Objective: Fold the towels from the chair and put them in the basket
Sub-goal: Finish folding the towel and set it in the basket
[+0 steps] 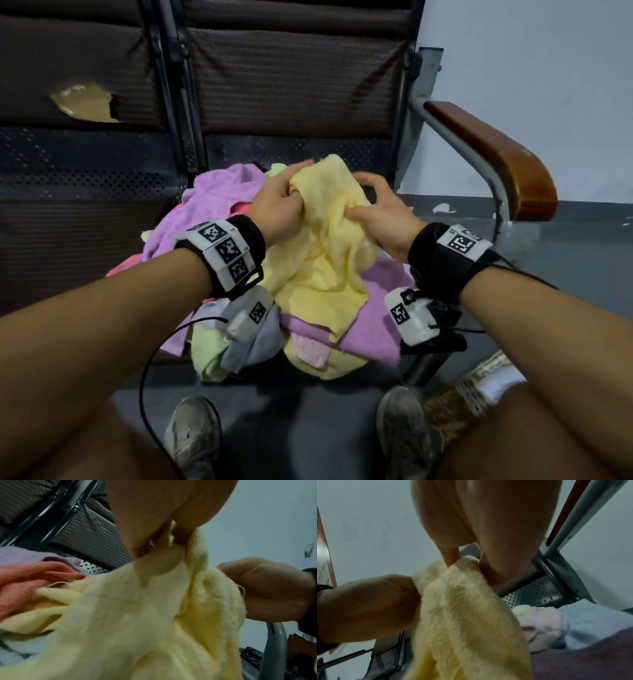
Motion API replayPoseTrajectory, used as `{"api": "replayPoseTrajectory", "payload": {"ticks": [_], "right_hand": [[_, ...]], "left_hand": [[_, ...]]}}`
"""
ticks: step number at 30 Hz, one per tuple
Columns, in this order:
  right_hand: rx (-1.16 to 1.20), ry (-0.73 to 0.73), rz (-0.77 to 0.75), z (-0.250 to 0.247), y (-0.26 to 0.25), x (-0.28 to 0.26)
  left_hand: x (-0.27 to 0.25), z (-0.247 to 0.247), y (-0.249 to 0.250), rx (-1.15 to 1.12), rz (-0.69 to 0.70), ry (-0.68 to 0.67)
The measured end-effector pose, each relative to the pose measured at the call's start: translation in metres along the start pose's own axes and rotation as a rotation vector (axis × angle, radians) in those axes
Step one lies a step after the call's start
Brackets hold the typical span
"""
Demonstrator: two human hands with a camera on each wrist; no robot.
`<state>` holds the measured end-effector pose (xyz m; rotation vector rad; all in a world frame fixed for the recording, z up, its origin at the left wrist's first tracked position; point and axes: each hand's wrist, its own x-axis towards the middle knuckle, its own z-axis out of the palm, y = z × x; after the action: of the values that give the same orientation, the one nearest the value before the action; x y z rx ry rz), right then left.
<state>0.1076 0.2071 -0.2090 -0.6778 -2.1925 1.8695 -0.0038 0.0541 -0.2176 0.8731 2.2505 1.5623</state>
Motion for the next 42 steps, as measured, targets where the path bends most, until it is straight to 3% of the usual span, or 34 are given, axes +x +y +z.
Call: {"api": "replayPoseTrajectory", "payload": {"ticks": [2,4,6,8,11,13,19,21,24,27,31,34,36,38,42], "right_hand": [[0.031,0.019,-0.064,0.006,-0.006,0.000],[0.157,0.036,-0.065,0.010,-0.017,0.000],[0.381,-0.053,0.001,0.015,-0.025,-0.001],[0.463,-0.158,0.031,0.022,-0.028,-0.003],[0.160,-0.194,-0.089,0.029,-0.026,-0.002],[-0.053,-0.154,-0.183,0.027,-0.020,0.002],[-0.763,0.052,-0.387,0.024,-0.004,0.011],[-0.888,0.095,-0.394,0.030,-0.004,0.015],[-0.877,0.213,-0.336,0.028,-0.003,0.022],[-0.824,0.153,-0.195,0.022,0.007,0.024],[-0.361,0.086,-0.173,0.027,0.003,0.021],[-0.190,0.075,-0.229,0.039,-0.009,0.020],[-0.189,0.027,-0.270,0.046,-0.014,0.017],[-0.237,-0.015,-0.297,0.049,-0.015,0.015],[-0.496,-0.049,-0.271,0.044,-0.003,0.014]], "left_hand": [[-0.004,0.002,0.000,0.079,-0.073,0.101],[-0.010,0.003,-0.001,0.121,-0.049,0.210],[-0.021,0.007,0.004,-0.010,-0.016,0.064],[-0.028,0.014,0.004,-0.024,0.003,-0.050],[-0.027,0.011,-0.001,0.057,0.021,0.065],[-0.024,0.003,-0.006,0.086,0.021,0.074],[-0.024,-0.006,0.002,-0.190,-0.120,0.069],[-0.024,-0.011,0.004,-0.158,-0.135,0.072],[-0.026,-0.020,0.002,-0.001,-0.068,0.036],[-0.022,-0.029,-0.006,0.157,-0.072,0.142],[-0.016,-0.039,-0.024,0.390,-0.131,0.193],[-0.022,-0.034,-0.027,0.291,-0.032,0.064],[-0.027,-0.027,-0.025,0.299,0.038,-0.056],[-0.026,-0.022,-0.025,0.422,0.106,-0.090],[-0.019,-0.027,-0.017,0.481,0.091,0.086]]}}
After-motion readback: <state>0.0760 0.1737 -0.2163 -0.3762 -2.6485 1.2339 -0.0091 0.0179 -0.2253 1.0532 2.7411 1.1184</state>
